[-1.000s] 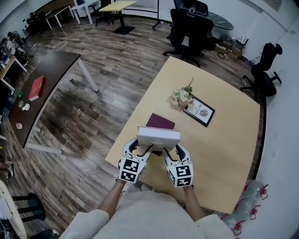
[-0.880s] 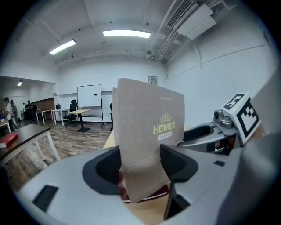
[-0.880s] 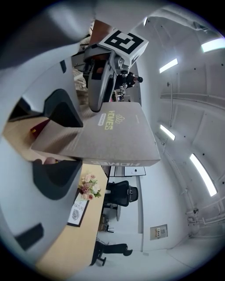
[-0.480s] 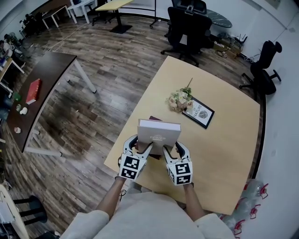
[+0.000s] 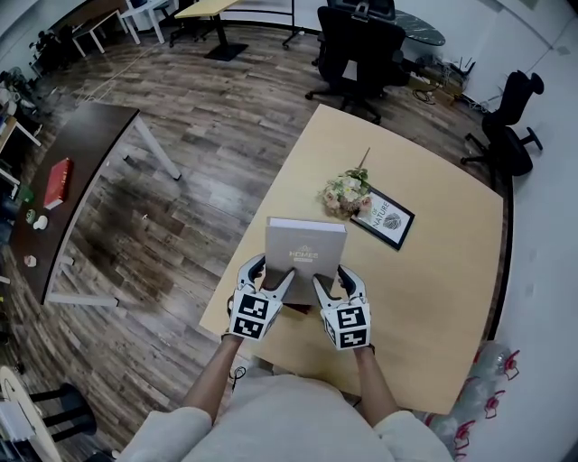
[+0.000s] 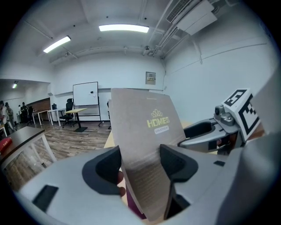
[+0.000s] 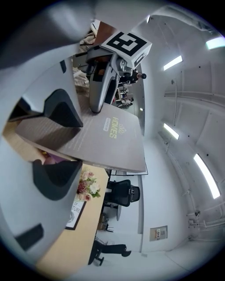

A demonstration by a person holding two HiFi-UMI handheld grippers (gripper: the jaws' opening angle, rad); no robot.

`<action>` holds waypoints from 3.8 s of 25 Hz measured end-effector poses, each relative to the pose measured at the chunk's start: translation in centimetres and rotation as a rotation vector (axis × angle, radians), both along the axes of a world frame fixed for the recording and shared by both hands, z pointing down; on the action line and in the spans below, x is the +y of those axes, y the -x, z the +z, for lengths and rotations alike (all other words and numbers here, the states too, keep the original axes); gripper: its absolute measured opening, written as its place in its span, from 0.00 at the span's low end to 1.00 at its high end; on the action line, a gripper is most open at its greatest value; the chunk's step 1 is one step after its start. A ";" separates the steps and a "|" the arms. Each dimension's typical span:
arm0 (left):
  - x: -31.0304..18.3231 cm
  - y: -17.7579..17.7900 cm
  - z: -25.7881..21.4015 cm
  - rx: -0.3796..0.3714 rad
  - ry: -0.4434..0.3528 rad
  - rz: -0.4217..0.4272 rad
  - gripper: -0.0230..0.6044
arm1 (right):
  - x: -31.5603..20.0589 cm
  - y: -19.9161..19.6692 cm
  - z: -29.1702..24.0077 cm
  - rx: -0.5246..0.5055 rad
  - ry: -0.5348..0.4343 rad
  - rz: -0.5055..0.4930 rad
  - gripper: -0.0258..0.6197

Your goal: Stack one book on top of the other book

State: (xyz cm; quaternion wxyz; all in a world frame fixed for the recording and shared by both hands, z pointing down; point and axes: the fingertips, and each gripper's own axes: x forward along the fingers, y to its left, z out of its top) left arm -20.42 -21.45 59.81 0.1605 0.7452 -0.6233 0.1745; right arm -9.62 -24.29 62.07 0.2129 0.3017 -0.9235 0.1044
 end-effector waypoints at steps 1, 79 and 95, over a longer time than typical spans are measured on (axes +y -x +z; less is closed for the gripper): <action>-0.3 0.1 0.2 0.008 0.004 0.000 0.48 | -0.3 0.1 0.2 0.000 0.003 0.001 0.39; -2.8 2.4 5.8 0.196 0.125 0.025 0.48 | -3.6 -0.5 3.8 -0.002 0.137 0.099 0.39; 0.6 1.2 -0.2 0.149 -0.011 0.005 0.24 | -1.3 -4.8 -2.6 -0.066 -0.005 0.187 0.24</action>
